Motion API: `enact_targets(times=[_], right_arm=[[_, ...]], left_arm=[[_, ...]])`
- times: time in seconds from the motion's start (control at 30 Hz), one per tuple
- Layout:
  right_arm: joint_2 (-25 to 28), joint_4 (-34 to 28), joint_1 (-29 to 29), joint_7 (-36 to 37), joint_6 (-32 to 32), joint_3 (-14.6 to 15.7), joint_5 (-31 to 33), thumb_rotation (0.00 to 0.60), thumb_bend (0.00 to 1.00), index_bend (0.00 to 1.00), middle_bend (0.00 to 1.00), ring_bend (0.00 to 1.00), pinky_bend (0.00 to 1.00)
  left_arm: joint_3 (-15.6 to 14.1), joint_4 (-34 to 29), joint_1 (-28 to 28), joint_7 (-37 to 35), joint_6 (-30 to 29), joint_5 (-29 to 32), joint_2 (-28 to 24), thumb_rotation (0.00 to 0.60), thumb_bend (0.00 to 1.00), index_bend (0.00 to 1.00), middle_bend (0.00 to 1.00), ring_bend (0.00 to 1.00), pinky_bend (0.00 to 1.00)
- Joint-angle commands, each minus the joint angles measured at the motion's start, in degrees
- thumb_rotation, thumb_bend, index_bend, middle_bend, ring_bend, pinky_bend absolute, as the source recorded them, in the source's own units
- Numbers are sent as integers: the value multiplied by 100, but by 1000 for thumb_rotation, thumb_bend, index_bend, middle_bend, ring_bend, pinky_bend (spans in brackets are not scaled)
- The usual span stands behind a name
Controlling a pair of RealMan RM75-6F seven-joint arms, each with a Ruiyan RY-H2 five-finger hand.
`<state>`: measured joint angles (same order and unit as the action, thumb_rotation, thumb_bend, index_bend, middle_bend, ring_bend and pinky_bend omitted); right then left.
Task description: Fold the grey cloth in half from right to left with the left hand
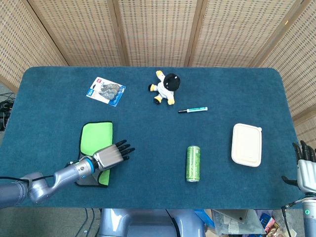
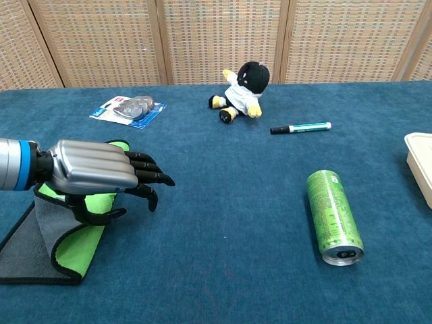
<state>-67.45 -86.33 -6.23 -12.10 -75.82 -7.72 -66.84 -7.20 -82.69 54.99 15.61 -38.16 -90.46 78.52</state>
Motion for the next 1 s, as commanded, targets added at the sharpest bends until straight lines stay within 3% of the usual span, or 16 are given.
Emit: enact_targets(times=[0.03,0.47,0.7,1.0], right_arm=[[11,13,6,31,0,-12,13,600,0,0,0,0,0],[9,23,0,33,13,-6,8,600,0,0,0,0,0],[7,14,0,28,8,-7,10,600,0,0,0,0,0],[-1,32,-12,31,35,-3,13,600,0,0,0,0,0]], left_arm=[[61,-56,38,137,105,109,-48,600,387,287,0,0,0],[107,-66,-26,389,178,316,-91,600,387,330,0,0,0],[93,-11,-41,306,139,216,-10,600,387,463,0,0,0],[74,163,-100,254,22,104,34,600,387,484,0,0,0]])
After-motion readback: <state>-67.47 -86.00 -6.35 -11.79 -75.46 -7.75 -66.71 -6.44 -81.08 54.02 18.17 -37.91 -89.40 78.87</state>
